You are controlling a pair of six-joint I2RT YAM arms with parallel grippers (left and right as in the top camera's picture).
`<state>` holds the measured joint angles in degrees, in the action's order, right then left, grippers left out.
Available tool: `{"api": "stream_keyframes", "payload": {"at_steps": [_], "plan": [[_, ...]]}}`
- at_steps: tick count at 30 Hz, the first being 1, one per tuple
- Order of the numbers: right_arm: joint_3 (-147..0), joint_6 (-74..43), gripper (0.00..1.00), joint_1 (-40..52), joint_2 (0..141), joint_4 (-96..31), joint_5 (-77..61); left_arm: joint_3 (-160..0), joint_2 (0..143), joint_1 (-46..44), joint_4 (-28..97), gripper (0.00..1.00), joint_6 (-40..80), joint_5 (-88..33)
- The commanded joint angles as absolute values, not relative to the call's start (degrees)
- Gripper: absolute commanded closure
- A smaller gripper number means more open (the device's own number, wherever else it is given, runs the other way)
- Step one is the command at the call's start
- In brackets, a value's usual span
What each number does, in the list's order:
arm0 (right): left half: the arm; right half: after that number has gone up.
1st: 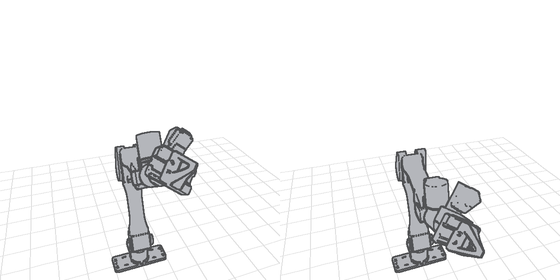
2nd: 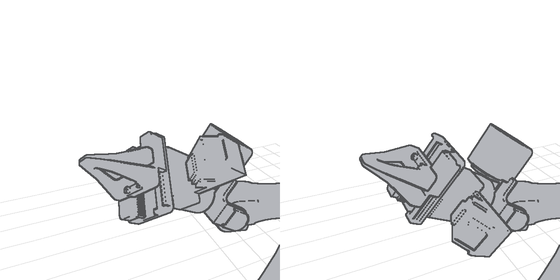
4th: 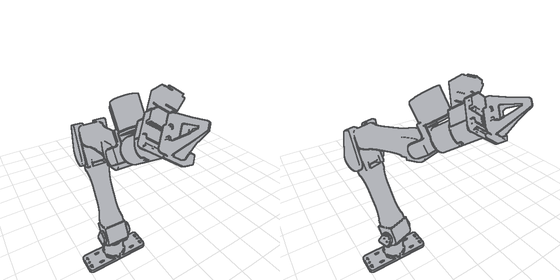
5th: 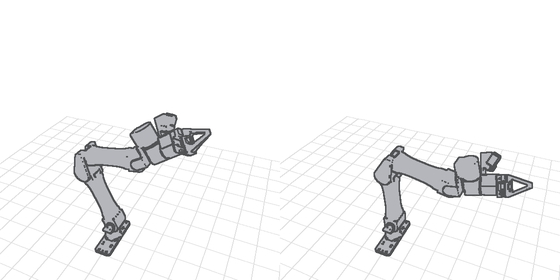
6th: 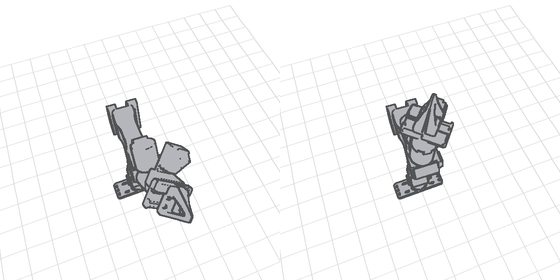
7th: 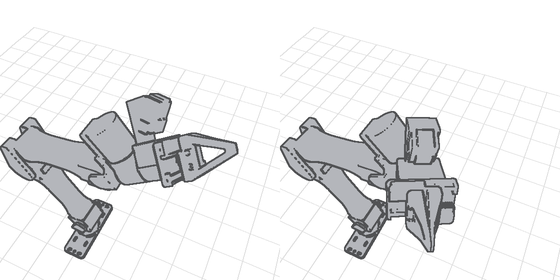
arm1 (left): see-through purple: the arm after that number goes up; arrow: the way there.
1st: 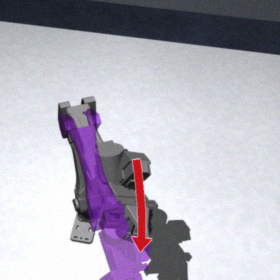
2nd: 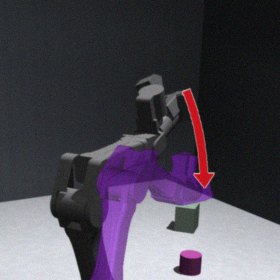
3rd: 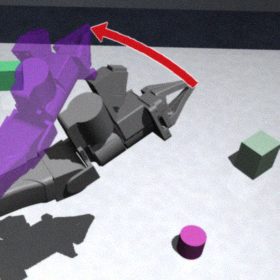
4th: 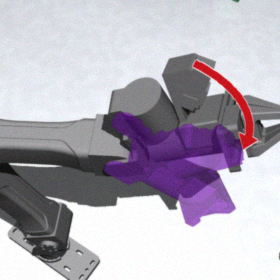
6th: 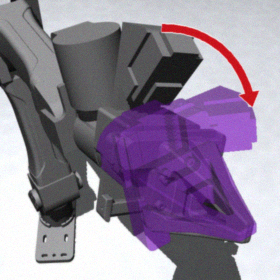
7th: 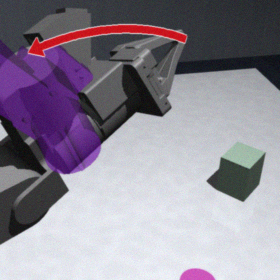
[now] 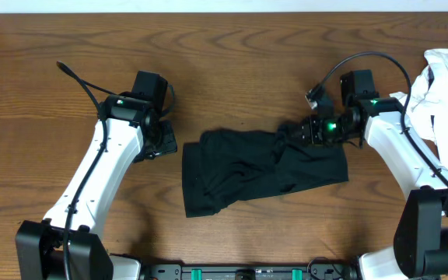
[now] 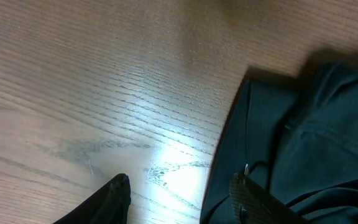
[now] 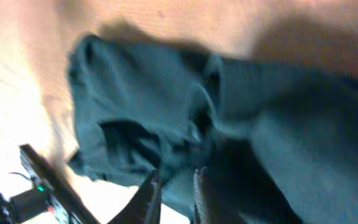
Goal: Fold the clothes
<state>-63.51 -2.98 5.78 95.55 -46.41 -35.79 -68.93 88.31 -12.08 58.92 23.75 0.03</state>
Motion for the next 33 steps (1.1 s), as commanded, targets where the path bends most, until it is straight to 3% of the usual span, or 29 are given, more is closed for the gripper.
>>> {"api": "stream_keyframes", "payload": {"at_steps": [1,5,10,12,18,19,20,22,24,33], "plan": [[-64.0,3.1,0.78,8.7,95.2,-48.6,-30.0,-68.4,88.4,-11.8,59.0,0.46,23.0,0.7],[-64.0,5.5,0.68,12.7,95.2,-50.2,-22.9,-68.4,88.4,-11.8,58.6,0.46,23.0,0.7],[-64.0,6.6,0.41,17.3,95.2,-49.1,-17.2,-68.4,88.4,-11.8,58.7,0.46,23.0,0.7],[-64.0,6.5,0.39,19.0,95.2,-49.1,-12.9,-68.4,88.4,-11.8,58.7,0.46,23.0,0.7],[-64.0,6.5,0.47,21.9,95.2,-49.1,-8.8,-68.4,88.4,-11.8,58.7,0.46,23.0,0.7],[-64.0,6.5,0.54,22.2,95.2,-49.1,-8.8,-68.4,88.4,-11.8,58.7,0.46,23.0,0.7],[-64.0,6.4,0.69,22.4,95.2,-49.1,-8.8,-68.4,88.4,-11.8,58.7,0.46,23.0,0.7],[-64.0,5.5,0.89,22.8,95.2,-49.4,-8.8,-68.4,88.4,-11.8,58.7,0.46,23.0,0.7],[-64.0,5.1,0.98,23.2,95.2,-50.1,-9.1,-68.4,88.4,-11.8,58.7,0.46,23.0,0.7],[-63.9,4.8,0.99,26.5,95.2,-56.6,-16.0,-68.4,88.4,-11.8,58.8,0.46,23.0,0.7]]}}
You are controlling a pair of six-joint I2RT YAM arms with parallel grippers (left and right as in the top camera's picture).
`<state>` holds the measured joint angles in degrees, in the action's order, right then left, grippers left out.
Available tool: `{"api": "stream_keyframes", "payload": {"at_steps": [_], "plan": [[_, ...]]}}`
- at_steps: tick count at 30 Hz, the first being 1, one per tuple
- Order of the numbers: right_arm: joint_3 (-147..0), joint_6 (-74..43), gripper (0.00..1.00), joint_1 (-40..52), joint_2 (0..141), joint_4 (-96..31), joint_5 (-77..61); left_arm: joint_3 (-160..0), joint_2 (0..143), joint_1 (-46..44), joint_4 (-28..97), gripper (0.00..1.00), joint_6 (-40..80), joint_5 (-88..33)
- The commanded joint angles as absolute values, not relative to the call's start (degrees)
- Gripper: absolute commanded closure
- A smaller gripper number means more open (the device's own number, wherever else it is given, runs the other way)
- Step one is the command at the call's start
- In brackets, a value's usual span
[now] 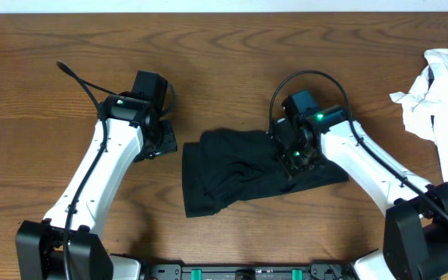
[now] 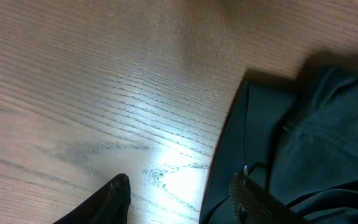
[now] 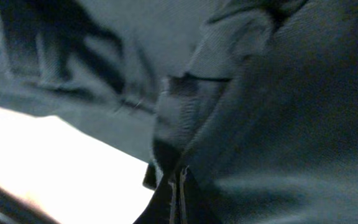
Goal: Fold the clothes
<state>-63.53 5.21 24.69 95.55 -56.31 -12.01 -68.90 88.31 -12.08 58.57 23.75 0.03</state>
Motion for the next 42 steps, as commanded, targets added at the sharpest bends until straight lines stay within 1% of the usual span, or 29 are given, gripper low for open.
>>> {"api": "stream_keyframes", "payload": {"at_steps": [1,4,7,9,10,14,19,22,23,25,30,32,38,41,42], "plan": [[-63.8,4.8,0.99,27.0,95.2,-56.6,-16.6,-68.4,88.4,-11.8,58.8,0.46,23.0,0.7],[-63.2,4.8,0.96,28.6,95.2,-56.0,-16.6,-68.4,88.4,-11.8,58.9,0.46,23.0,0.7],[-62.6,4.8,0.81,29.4,95.2,-55.0,-16.5,-68.4,88.4,-11.8,58.9,0.46,23.0,0.7],[-62.5,4.8,0.63,29.4,95.2,-54.6,-16.5,-68.4,88.4,-11.8,58.9,0.46,23.0,0.7],[-62.5,4.8,0.61,29.4,95.2,-54.6,-16.5,-68.4,88.4,-11.8,58.9,0.46,23.0,0.7],[-64.1,4.3,0.62,28.6,94.8,-55.0,-16.5,-68.4,88.4,-11.8,58.9,0.45,23.0,0.7],[-67.8,-2.4,0.62,25.4,92.8,-51.9,-12.2,-68.4,88.4,-11.8,58.8,0.45,23.0,0.7],[-68.2,-6.9,0.69,22.8,92.7,-50.6,-8.2,-68.4,88.4,-11.8,58.9,0.45,23.0,0.7],[-68.1,-7.4,0.69,22.2,92.9,-50.5,-7.8,-68.4,88.4,-11.8,58.9,0.45,23.0,0.7],[-67.8,-7.5,0.68,21.3,93.3,-50.3,-7.7,-68.4,88.4,-11.8,58.9,0.45,23.0,0.7],[-67.5,-8.4,0.55,21.7,94.8,-47.6,-7.7,-68.4,88.4,-11.8,58.6,0.45,23.0,0.7],[-67.5,-9.4,0.54,22.3,95.7,-46.2,-7.6,-68.4,88.4,-11.8,58.5,0.45,23.0,0.7],[-67.4,-14.8,0.55,24.2,99.8,-43.0,-3.1,-68.4,88.4,-11.8,58.9,0.45,23.0,0.7],[-67.4,-15.5,0.6,25.3,102.5,-40.5,-3.0,-68.4,88.4,-11.8,59.1,0.45,23.0,0.7],[-67.4,-15.9,0.64,25.7,103.3,-39.6,-3.0,-68.4,88.4,-11.8,59.1,0.45,23.0,0.7]]}}
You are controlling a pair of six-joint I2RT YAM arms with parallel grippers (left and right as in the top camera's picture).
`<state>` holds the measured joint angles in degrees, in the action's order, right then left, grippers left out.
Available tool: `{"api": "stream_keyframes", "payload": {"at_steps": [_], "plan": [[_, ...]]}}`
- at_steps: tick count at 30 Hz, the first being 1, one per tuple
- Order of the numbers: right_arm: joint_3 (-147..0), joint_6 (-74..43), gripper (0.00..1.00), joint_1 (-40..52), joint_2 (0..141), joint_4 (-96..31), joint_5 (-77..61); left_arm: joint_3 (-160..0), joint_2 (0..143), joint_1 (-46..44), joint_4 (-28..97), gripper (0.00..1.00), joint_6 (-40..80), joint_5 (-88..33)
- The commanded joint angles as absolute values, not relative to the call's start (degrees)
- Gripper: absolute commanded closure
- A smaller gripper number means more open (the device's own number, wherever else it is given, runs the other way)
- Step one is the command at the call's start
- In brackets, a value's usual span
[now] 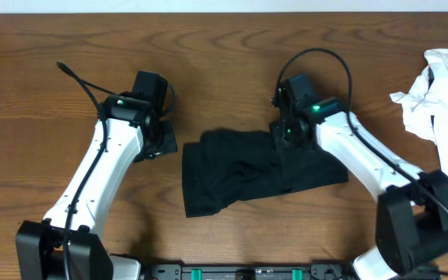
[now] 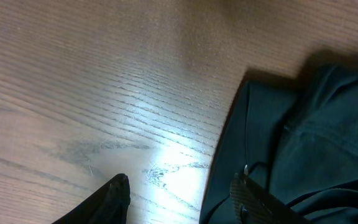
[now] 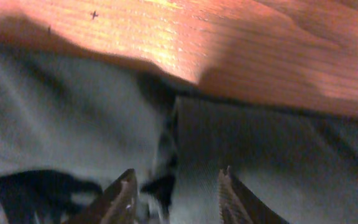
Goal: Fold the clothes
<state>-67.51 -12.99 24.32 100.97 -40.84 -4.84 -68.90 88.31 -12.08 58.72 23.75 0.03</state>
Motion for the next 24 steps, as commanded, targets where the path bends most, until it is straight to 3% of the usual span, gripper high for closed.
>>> {"api": "stream_keyframes", "payload": {"at_steps": [1,3,9,17,24], "plan": [[-67.4,-16.3,0.72,26.0,104.2,-38.6,-3.1,-68.4,88.4,-11.8,59.1,0.45,23.0,0.7],[-67.4,-16.6,0.85,26.6,105.3,-36.8,-3.2,-68.4,88.4,-11.8,59.1,0.45,23.0,0.7],[-67.5,-19.8,0.99,26.8,105.2,-33.6,-3.2,-68.4,88.4,-11.8,59.1,0.45,23.0,0.7],[-67.5,-20.4,0.99,26.8,105.2,-29.3,-3.2,-68.4,88.4,-11.8,59.1,0.45,23.0,0.7],[-69.8,-18.2,0.81,23.9,102.0,-30.5,-3.5,-68.4,88.4,-11.8,59.3,0.45,23.0,0.7]]}}
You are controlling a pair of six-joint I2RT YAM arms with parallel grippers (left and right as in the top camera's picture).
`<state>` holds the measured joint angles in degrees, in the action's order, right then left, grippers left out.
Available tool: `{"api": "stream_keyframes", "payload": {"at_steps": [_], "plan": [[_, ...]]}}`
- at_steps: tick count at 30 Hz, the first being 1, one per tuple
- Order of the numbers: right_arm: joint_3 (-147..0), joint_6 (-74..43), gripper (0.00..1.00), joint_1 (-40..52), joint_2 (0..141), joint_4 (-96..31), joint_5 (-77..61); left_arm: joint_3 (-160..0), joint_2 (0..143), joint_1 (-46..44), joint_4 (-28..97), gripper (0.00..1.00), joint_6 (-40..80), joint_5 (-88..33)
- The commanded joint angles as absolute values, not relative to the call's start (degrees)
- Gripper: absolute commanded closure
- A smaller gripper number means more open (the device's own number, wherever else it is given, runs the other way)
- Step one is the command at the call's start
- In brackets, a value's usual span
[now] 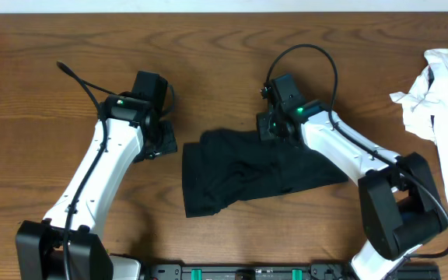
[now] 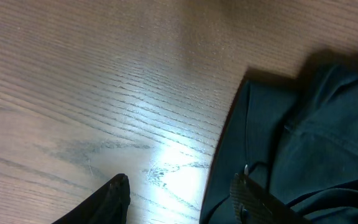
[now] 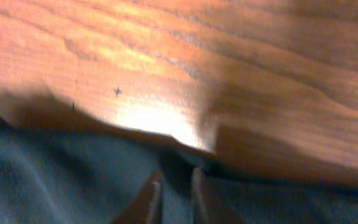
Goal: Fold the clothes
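Observation:
A crumpled black garment (image 1: 247, 175) lies mid-table, dark teal in the left wrist view (image 2: 303, 137) and the right wrist view (image 3: 73, 180). My right gripper (image 1: 271, 129) sits at the garment's far edge. Its fingers stand close together with a strip of cloth between them (image 3: 174, 190), so it is shut on the garment's edge. My left gripper (image 1: 162, 142) rests just left of the garment, open (image 2: 179, 193). One left fingertip (image 2: 244, 186) is over the cloth's left border and the other is over bare wood.
A heap of white clothes (image 1: 442, 85) lies at the right edge of the wooden table (image 1: 224, 47). Both arms reach in from the near side, and a cable loops above the right wrist.
My right gripper has shifted a little left and farther back along the garment's far edge. Its fingers, wide apart before, are now close together on the cloth. The left arm has not moved.
My right gripper first held a bunched fold at the garment's upper right. Then it was shut over the garment's middle, with the cloth flatter. Then it stood open at the far edge, and now it is shut there. The left gripper stayed open beside the garment throughout.

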<state>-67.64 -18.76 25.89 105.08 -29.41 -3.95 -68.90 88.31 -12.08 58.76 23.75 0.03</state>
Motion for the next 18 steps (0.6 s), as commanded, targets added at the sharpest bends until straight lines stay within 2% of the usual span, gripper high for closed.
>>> {"api": "stream_keyframes", "payload": {"at_steps": [1,3,7,9,11,12,18], "plan": [[-70.6,-18.2,0.79,22.7,100.4,-32.5,-3.4,-68.4,88.4,-11.8,59.4,0.45,23.0,0.7],[-72.0,-17.2,0.75,19.7,97.1,-36.6,-3.4,-68.4,88.4,-11.8,59.6,0.45,23.0,0.7],[-72.5,-12.7,0.55,11.8,90.1,-44.6,-3.4,-68.4,88.4,-11.8,59.5,0.45,23.0,0.7],[-72.5,-10.5,0.5,7.5,87.9,-48.5,-3.5,-68.4,88.4,-11.8,59.3,0.45,23.0,0.7],[-72.4,-9.4,0.49,3.1,86.6,-52.1,-3.5,-68.4,88.4,-11.8,59.1,0.45,23.0,0.7],[-72.4,-8.7,0.49,0.8,86.5,-53.6,-4.1,-68.4,88.4,-11.8,59.0,0.34,23.0,0.7],[-70.0,-2.4,0.47,-10.6,88.1,-55.3,-17.2,-68.4,88.4,-11.8,58.2,0.22,23.0,0.7]]}}
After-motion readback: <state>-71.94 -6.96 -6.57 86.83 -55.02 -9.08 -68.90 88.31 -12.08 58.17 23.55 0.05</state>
